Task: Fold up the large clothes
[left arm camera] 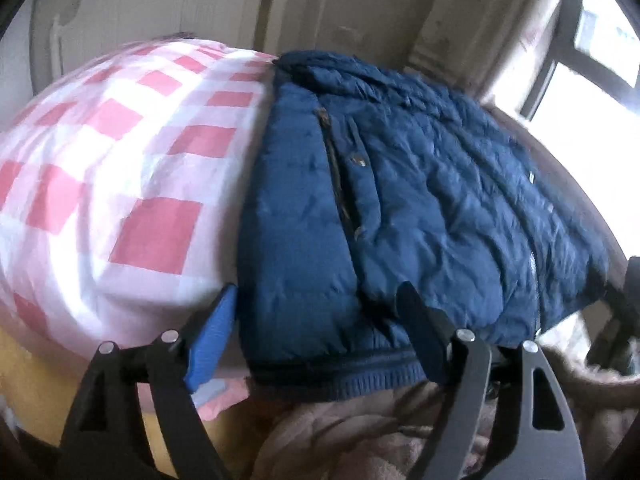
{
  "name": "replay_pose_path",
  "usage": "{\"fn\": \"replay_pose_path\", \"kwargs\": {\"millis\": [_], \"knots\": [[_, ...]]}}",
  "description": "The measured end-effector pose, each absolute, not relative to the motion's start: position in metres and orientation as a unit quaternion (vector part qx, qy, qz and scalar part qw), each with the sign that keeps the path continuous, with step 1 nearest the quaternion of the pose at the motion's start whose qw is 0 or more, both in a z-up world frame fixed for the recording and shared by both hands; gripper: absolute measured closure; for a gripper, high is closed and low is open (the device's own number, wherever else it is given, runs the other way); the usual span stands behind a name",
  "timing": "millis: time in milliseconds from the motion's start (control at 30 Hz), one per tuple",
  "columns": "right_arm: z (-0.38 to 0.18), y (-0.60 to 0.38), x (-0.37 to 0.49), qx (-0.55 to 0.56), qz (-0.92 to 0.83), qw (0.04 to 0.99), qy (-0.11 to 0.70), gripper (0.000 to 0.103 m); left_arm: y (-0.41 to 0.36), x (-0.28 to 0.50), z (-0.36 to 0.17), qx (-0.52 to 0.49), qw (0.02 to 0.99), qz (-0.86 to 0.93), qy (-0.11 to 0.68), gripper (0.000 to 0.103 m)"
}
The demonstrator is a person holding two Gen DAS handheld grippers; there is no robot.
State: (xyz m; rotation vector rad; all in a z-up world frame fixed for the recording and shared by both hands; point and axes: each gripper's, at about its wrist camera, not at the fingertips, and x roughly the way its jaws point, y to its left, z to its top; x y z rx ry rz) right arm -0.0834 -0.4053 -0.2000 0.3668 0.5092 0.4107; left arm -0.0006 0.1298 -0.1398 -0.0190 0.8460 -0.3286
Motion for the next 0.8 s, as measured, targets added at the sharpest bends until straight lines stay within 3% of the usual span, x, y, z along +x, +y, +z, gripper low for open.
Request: {"fn": "replay_pose_path", "kwargs": {"millis": [100,367,433,500,567,733,800], "knots": [[-0.205,-0.403,-0.081,0.187,0.194,0.932,0.242,0.050,0.123,-0.002,-0.141,0.025,0.897,-0.143,0.417,0.029],[-0.209,-0.404,-0.079,0.177,0.177,0.933,0.259,0.046,0.147,0.000,-0.147,-0.064,0.875,-0.152,0.456,0.036],[-0.209,-0.404,-0.080,0.175,0.179,0.933,0.258,0.046,0.152,0.004,-0.148,-0.092,0.870,-0.152,0.459,0.043],[-0.208,-0.404,-0.082,0.175,0.189,0.934,0.249,0.046,0.159,0.001,-0.141,-0.111,0.876,-0.155,0.443,0.059],[-0.204,-0.403,-0.085,0.175,0.199,0.934,0.238,0.046,0.160,0.000,-0.134,-0.119,0.882,-0.165,0.425,0.064],[-0.201,-0.404,-0.078,0.174,0.194,0.937,0.235,0.045,0.155,0.014,-0.140,-0.124,0.885,-0.174,0.415,0.058],[-0.203,-0.402,-0.074,0.180,0.194,0.936,0.231,0.041,0.151,0.016,-0.139,-0.126,0.886,-0.183,0.407,0.036]]}}
